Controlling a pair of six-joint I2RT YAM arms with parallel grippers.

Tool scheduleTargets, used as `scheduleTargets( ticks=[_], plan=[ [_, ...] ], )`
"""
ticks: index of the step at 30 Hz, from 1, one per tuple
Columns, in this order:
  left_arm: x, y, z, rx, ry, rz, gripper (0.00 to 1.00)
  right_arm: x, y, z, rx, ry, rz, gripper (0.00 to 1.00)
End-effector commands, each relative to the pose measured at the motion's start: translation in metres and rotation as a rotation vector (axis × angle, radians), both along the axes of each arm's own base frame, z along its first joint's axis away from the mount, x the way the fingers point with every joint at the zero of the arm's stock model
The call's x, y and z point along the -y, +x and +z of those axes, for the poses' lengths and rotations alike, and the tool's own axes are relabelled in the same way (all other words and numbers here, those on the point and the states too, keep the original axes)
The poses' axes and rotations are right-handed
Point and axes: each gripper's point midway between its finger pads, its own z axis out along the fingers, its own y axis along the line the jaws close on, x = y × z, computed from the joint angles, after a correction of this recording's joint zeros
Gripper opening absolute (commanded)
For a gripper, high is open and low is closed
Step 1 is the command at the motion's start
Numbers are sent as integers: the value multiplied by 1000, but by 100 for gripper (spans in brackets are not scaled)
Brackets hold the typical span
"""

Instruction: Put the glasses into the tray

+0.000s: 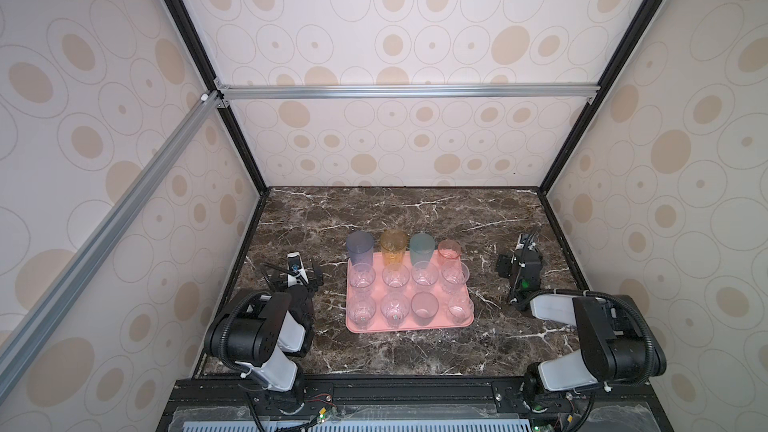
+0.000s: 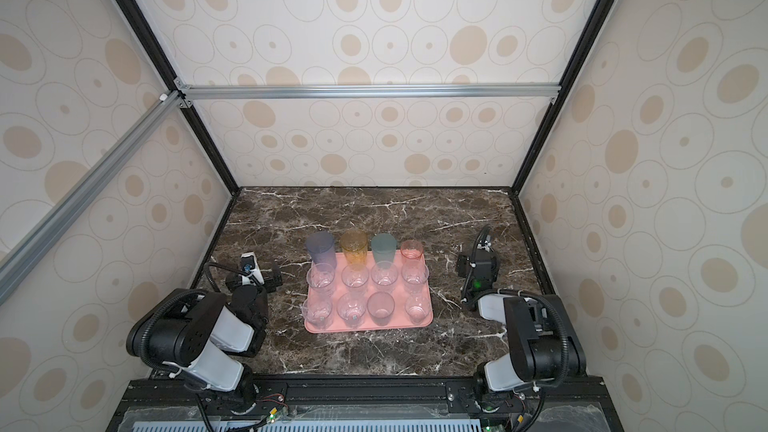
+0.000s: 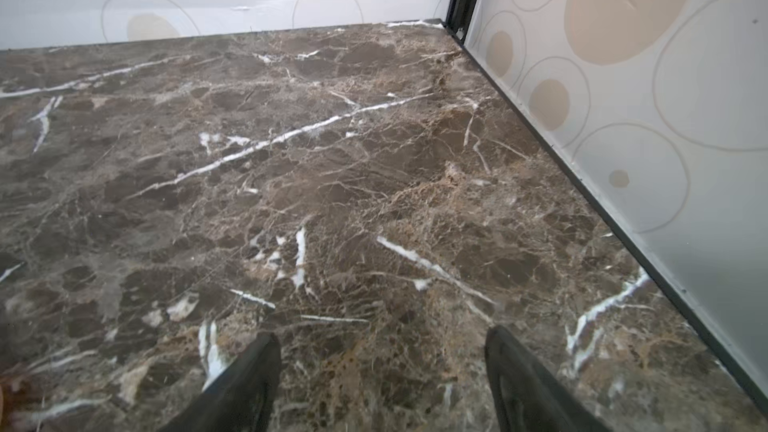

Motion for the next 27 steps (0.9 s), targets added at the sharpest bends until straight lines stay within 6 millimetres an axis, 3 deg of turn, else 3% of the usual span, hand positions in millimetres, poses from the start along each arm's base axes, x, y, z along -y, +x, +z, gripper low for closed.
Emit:
scheduleTargets(
  ticks=[1, 5, 6, 17, 21, 27],
  plan=[
    [-7, 17, 18, 75, -78, -22, 99, -5, 15, 13, 33, -25, 43, 82],
    [-7, 20, 18, 73, -85, -30, 99, -6, 15, 13, 26, -25, 46, 86],
    [-7, 19, 17, 68, -85, -30, 99, -7, 14, 12, 16, -22, 47, 100],
    [-2, 27, 18, 54, -67, -54, 99, -7, 14, 13, 24, -23, 49, 99],
    [15, 40, 11, -8, -14, -112, 99, -7, 14, 14, 25, -23, 49, 100],
    [14, 34, 16, 20, -14, -112, 99, -7, 14, 13, 24, -23, 49, 100]
  ],
)
